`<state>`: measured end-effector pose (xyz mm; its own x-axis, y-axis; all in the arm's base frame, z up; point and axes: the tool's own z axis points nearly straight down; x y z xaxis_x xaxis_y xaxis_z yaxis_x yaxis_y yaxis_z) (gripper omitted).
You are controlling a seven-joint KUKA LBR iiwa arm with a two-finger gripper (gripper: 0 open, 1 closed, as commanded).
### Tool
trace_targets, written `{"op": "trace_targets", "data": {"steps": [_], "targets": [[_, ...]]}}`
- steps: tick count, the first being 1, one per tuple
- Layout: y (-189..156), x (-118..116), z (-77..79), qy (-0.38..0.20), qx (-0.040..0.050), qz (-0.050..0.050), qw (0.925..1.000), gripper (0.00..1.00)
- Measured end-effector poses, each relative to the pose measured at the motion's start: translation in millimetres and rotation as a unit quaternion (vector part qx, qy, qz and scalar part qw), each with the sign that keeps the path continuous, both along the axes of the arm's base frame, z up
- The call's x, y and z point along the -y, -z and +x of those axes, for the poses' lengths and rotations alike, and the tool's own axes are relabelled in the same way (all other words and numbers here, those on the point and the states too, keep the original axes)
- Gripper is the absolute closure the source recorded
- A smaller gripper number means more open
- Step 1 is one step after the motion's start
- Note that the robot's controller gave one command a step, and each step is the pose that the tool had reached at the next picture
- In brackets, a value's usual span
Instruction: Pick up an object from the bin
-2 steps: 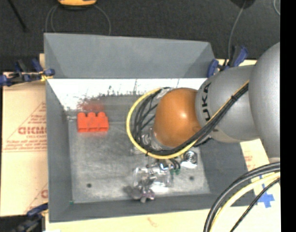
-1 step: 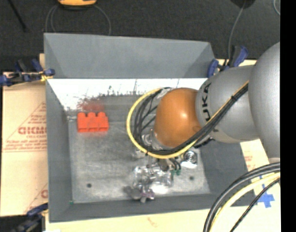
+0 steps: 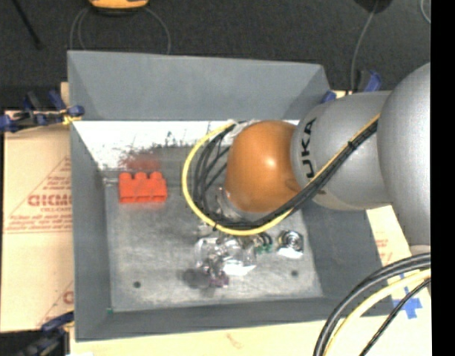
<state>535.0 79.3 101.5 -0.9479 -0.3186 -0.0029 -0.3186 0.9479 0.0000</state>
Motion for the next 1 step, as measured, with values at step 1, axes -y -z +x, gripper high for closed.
{"op": "trace_targets", "data": {"steps": [1], "targets": [[-108.6,-13.2,2.1,-0.038,0.0031,0.0,0.9993,1.0]]}}
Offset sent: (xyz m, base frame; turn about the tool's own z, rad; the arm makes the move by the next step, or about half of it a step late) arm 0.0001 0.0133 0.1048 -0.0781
